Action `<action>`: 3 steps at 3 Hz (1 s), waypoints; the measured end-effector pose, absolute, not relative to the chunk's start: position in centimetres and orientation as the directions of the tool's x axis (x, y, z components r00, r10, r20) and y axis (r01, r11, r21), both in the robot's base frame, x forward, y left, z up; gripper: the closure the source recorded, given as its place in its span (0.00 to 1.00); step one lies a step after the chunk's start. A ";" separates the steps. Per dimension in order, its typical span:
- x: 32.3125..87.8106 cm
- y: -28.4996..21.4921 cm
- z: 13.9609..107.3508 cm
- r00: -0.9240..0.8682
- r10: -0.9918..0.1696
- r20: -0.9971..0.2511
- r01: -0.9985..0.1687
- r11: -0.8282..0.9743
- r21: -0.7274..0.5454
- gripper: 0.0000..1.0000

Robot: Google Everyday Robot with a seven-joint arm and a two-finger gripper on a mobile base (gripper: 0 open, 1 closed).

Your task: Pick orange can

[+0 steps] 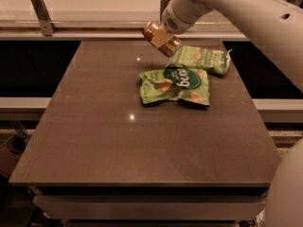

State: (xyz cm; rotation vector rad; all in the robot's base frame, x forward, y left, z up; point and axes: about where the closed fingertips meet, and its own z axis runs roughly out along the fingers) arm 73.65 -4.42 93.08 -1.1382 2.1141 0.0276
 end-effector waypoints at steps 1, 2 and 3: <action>73.0 -6.0 95.5 -0.298 -0.712 -0.636 -0.717 0.607 -0.343 1.00; 72.3 -7.0 97.5 -0.231 -0.698 -0.678 -0.699 0.604 -0.383 1.00; 71.7 -7.3 99.4 -0.154 -0.686 -0.711 -0.679 0.596 -0.428 1.00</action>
Offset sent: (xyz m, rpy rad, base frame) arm -0.0221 -0.0423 0.0756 0.0874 -0.2693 0.0450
